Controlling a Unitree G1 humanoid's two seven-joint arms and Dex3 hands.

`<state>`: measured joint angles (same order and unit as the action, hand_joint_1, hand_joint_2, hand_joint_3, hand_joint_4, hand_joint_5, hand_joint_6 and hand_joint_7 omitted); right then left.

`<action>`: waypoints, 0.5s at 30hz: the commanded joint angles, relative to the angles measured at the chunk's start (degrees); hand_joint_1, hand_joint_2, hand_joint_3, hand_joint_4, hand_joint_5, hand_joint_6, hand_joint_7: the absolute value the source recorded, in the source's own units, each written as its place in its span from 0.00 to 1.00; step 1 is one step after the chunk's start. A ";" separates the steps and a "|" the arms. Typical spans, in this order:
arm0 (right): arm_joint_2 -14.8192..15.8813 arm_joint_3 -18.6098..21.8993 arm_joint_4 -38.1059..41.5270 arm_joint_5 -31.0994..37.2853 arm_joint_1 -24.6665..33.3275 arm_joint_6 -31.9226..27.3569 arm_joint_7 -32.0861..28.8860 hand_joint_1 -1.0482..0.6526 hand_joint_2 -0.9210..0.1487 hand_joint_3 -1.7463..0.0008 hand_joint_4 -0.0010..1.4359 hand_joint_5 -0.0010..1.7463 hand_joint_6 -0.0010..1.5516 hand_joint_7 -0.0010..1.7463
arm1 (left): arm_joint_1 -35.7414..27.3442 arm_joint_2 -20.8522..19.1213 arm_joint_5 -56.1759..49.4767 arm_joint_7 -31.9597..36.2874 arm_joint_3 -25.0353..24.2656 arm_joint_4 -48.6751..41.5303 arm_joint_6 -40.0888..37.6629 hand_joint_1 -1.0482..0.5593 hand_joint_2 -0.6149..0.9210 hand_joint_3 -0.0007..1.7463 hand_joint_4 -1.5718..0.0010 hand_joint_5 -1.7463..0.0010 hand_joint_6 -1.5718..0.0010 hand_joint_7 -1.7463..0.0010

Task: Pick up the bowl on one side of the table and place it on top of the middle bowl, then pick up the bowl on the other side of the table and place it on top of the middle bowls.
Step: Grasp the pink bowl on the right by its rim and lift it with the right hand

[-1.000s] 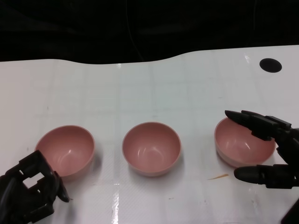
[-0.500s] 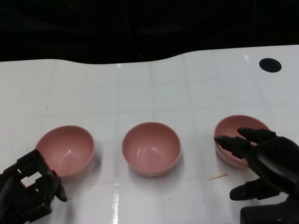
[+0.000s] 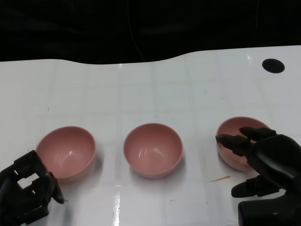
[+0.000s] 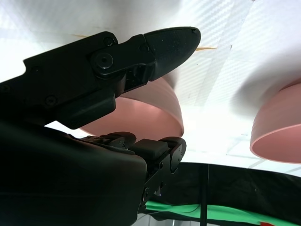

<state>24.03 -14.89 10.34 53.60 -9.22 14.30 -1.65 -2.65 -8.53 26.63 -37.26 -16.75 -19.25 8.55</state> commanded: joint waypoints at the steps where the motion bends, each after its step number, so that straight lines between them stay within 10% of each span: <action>1: 1.95 0.15 -1.17 -1.15 0.13 0.10 -1.86 0.01 0.00 0.92 0.22 0.01 0.24 0.01 | -0.30 -0.78 -0.50 0.69 -0.27 0.32 0.33 0.63 0.73 0.74 0.50 0.00 0.56 0.05; 15: 4.28 -0.36 -1.94 -2.49 1.10 -1.89 -1.03 0.03 0.00 0.91 0.23 0.01 0.24 0.01 | -0.09 -0.55 0.40 -0.49 -0.22 -0.19 0.64 0.63 0.74 0.70 0.51 0.00 0.56 0.06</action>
<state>27.14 -14.96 7.72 51.87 -8.41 12.78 -2.99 -2.63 -8.52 26.84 -37.20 -16.74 -19.26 8.71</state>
